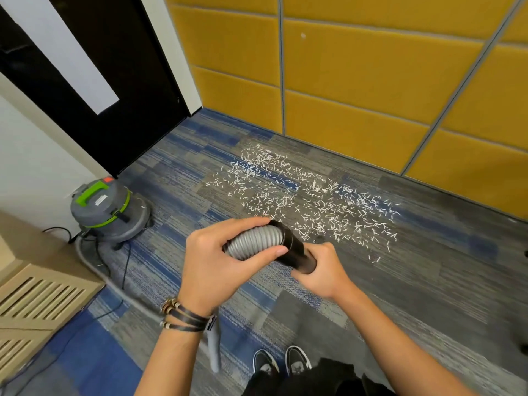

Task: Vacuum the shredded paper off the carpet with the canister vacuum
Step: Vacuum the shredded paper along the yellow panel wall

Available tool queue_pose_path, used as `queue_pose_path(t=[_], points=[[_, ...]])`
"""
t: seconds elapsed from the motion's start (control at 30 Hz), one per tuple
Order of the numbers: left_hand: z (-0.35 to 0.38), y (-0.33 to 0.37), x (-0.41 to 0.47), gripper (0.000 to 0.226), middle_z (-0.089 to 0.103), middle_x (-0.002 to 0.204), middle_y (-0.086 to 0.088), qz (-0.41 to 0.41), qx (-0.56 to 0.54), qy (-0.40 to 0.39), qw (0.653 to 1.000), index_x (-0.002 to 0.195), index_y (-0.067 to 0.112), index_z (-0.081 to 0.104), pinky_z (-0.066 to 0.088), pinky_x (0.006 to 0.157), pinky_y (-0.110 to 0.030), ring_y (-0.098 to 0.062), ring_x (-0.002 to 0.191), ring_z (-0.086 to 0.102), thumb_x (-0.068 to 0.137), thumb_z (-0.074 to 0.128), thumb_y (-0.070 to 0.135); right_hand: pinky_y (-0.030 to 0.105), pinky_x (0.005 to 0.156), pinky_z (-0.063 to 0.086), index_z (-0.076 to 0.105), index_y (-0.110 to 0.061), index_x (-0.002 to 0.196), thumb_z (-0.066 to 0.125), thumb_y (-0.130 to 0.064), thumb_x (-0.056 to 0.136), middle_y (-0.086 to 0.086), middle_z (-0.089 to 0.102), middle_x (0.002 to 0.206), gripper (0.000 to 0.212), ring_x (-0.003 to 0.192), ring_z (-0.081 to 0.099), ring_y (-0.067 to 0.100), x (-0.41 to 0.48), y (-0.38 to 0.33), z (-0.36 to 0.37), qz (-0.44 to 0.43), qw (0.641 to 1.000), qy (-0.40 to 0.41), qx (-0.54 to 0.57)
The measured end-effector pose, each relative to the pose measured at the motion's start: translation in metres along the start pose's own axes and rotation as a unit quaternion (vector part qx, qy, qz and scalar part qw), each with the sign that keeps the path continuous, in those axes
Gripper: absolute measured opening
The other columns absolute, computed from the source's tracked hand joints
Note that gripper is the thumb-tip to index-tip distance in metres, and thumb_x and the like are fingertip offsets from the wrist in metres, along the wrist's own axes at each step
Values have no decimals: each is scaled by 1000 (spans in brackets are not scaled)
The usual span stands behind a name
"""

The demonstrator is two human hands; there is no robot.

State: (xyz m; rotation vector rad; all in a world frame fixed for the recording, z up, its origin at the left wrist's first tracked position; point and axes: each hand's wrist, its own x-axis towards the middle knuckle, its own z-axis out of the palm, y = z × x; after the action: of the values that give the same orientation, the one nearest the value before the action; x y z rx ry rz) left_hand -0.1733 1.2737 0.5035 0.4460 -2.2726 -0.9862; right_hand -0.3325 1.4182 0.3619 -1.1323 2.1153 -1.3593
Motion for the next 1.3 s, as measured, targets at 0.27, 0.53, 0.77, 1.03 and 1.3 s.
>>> queue_pose_path(t=[0.27, 0.53, 0.77, 1.03, 1.3], points=[[1, -27, -2, 44, 78, 101, 22, -24, -37, -22, 999, 107, 30, 83, 60, 86, -26, -1, 94, 75, 71, 93, 53, 22, 48, 28, 44, -34, 58, 66, -17, 65, -10, 44, 47, 28, 43, 38, 8, 0, 4, 7, 4, 1000, -27, -16], [-5, -46, 5, 42, 77, 100, 25, -56, -27, 9, 998, 107, 37, 82, 58, 86, -25, 2, 94, 74, 72, 88, 59, 25, 46, 31, 49, -29, 60, 64, -25, 64, -11, 47, 48, 17, 43, 40, 7, 25, 1, 12, 14, 998, -31, -47], [7, -57, 5, 44, 77, 98, 26, -68, -64, -48, 994, 105, 37, 83, 58, 84, -21, 3, 92, 74, 69, 91, 60, 23, 49, 29, 52, -35, 60, 69, -22, 66, -12, 46, 50, 23, 46, 38, 6, 10, 17, 12, 51, 997, -35, -46], [-3, -69, 12, 43, 76, 98, 29, -76, -45, -8, 996, 106, 39, 82, 55, 84, -16, 8, 92, 71, 71, 86, 64, 24, 48, 31, 48, -31, 59, 67, -12, 67, -13, 44, 47, 28, 43, 38, 7, 35, 9, 19, 53, 994, -40, -82], [-13, -85, 10, 43, 76, 96, 29, -106, -57, -36, 992, 105, 39, 82, 59, 83, -22, 5, 90, 73, 71, 88, 64, 22, 49, 33, 53, -25, 61, 68, -8, 70, -13, 48, 48, 24, 43, 41, 7, 33, 5, 34, 64, 993, -54, -88]])
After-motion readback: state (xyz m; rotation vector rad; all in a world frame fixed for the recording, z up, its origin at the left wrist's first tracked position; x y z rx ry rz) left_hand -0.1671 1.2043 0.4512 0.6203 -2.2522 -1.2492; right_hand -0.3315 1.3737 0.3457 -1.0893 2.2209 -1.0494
